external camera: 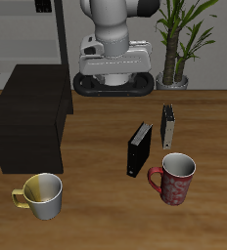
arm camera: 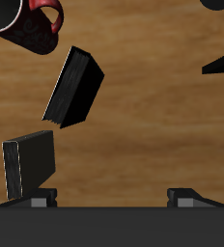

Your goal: Place the black book flat on top of the shelf

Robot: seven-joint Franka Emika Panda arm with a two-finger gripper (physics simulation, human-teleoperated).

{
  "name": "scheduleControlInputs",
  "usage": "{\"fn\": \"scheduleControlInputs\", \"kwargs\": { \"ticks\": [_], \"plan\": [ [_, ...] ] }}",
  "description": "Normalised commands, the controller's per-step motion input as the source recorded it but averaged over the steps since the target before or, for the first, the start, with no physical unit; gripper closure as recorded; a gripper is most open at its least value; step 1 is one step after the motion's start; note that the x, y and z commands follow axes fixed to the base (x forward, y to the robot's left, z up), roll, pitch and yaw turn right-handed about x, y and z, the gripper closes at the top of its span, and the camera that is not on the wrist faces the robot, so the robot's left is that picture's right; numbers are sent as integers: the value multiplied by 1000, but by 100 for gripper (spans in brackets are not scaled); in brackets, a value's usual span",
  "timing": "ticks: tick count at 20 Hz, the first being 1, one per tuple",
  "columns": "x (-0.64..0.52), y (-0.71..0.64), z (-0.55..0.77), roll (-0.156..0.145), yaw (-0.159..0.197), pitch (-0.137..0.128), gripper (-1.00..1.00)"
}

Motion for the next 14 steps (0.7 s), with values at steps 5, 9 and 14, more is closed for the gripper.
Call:
{"fn": "scheduleControlInputs", "kwargs": {
  "ticks": [5, 9, 14],
  "plan": [
    [-4, 44, 2, -3, 3, -7, -100],
    [239, 22, 40, -45, 0, 7, -100],
    [282, 155, 14, -40, 4, -14, -100]
  ]
}}
